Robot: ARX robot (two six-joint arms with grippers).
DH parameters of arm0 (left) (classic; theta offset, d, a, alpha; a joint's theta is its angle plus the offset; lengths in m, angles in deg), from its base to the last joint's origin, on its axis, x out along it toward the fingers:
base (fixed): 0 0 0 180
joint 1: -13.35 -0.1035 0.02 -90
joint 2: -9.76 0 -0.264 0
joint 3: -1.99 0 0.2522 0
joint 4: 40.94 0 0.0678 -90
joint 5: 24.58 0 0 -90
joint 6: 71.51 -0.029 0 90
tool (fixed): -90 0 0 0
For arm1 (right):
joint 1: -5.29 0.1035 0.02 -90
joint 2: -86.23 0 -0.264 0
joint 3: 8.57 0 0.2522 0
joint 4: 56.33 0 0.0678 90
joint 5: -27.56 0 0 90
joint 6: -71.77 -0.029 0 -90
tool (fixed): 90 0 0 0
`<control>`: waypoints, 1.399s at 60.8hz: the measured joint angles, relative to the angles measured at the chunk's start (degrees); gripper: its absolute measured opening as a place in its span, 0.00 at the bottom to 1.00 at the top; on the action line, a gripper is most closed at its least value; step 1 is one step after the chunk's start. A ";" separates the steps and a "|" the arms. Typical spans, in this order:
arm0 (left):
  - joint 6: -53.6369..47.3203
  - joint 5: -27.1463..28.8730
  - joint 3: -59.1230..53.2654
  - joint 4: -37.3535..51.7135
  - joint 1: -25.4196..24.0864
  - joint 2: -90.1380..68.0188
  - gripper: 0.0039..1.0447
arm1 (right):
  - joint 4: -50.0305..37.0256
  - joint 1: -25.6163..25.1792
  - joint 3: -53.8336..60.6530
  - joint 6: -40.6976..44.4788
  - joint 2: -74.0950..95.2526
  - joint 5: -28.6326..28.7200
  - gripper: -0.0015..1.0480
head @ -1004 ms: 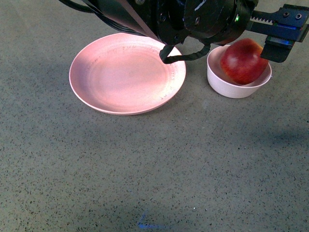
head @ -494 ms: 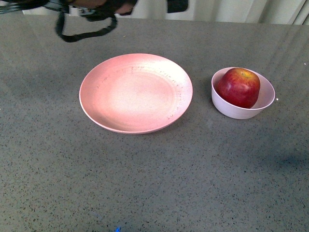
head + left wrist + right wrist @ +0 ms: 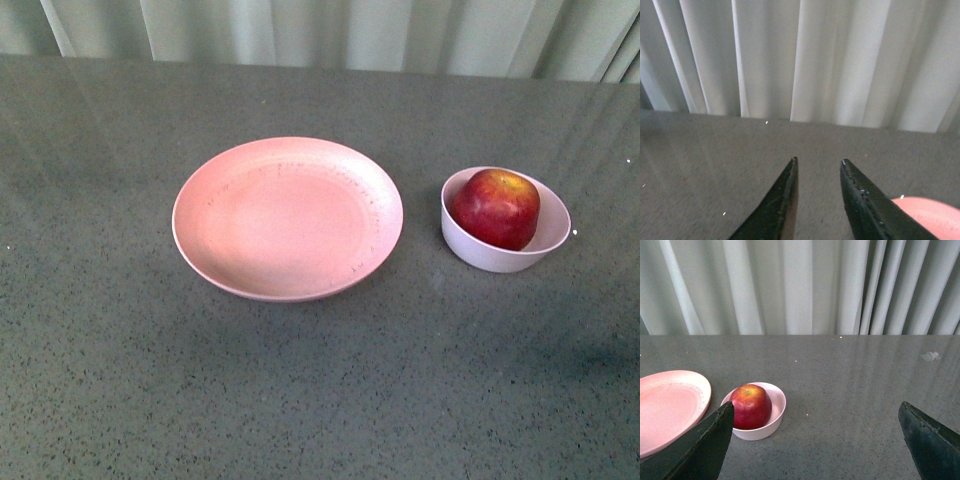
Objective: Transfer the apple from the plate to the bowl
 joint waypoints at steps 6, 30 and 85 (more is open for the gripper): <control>-0.24 -3.10 -6.71 0.02 -2.69 5.62 0.01 | 0.00 0.00 0.00 0.00 0.00 -0.04 0.91; -0.66 -9.16 -20.33 -2.38 -8.85 21.38 0.01 | 0.00 0.00 0.00 0.02 -0.02 -0.04 0.91; -0.70 -14.45 -24.17 -34.23 -14.12 58.77 0.01 | 0.00 0.00 0.00 0.00 -0.02 -0.04 0.91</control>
